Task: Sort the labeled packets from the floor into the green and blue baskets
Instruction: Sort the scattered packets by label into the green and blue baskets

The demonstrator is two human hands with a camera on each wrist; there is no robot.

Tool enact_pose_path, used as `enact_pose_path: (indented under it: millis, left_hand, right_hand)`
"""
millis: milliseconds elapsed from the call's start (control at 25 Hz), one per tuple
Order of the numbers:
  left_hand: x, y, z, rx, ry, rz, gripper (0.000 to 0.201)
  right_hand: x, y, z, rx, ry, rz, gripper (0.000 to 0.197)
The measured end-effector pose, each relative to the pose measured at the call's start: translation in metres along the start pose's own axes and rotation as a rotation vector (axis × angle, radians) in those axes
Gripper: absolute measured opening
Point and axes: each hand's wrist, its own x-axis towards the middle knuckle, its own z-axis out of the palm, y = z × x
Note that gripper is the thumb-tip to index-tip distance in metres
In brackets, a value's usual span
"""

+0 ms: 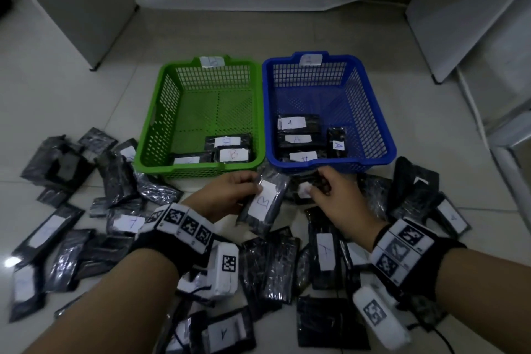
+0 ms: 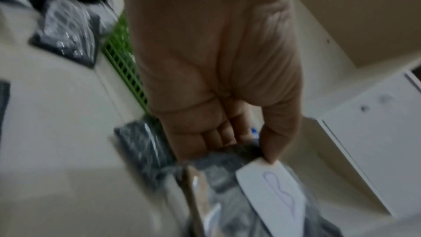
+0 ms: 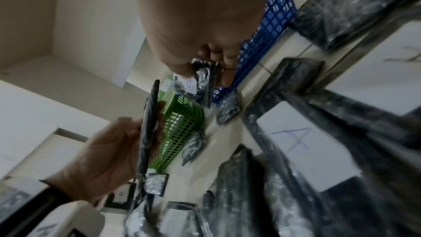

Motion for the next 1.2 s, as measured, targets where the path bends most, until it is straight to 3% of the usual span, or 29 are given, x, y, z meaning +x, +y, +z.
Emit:
enact_pose_path:
  millis: [80, 160, 240, 360, 480, 600, 680, 880, 1040, 1200]
  left_hand:
    - [-0.009, 0.005, -0.015, -0.113, -0.064, 0.043, 0.024]
    - [-0.019, 0.010, -0.035, -0.179, -0.046, 0.087, 0.034]
    - [-0.027, 0.015, -0.056, -0.221, 0.067, 0.117, 0.035]
    - [-0.031, 0.027, -0.095, -0.221, 0.307, 0.198, 0.027]
    - [-0.021, 0.040, -0.130, -0.020, 0.576, 0.267, 0.025]
    - [-0.002, 0.058, -0.162, 0.479, 0.785, 0.252, 0.024]
    - [0.015, 0.069, -0.179, 0.747, 0.759, 0.224, 0.023]
    - [0.057, 0.069, -0.190, 1.038, 0.574, 0.148, 0.024]
    - [0.076, 0.062, -0.200, 1.157, 0.495, 0.052, 0.027]
    - [0.080, 0.063, -0.201, 1.432, 0.311, -0.101, 0.039]
  right_hand:
    - [0.004, -0.017, 0.004, 0.063, 0.026, -0.018, 0.024]
    - [0.017, -0.035, 0.014, 0.075, 0.032, -0.032, 0.036]
    - [0.033, -0.050, 0.025, 0.080, 0.033, -0.069, 0.045]
    - [0.056, -0.078, 0.040, 0.113, -0.005, -0.088, 0.044]
    - [0.085, -0.106, 0.053, 0.093, -0.022, -0.089, 0.036]
    - [0.120, -0.125, 0.069, -0.012, -0.022, -0.068, 0.025]
    - [0.139, -0.129, 0.078, -0.094, -0.078, -0.033, 0.020]
    - [0.158, -0.116, 0.100, -0.438, -0.288, -0.013, 0.026]
    - [0.156, -0.101, 0.115, -0.597, -0.219, -0.062, 0.036]
    - [0.152, -0.102, 0.116, -0.554, -0.206, -0.055, 0.037]
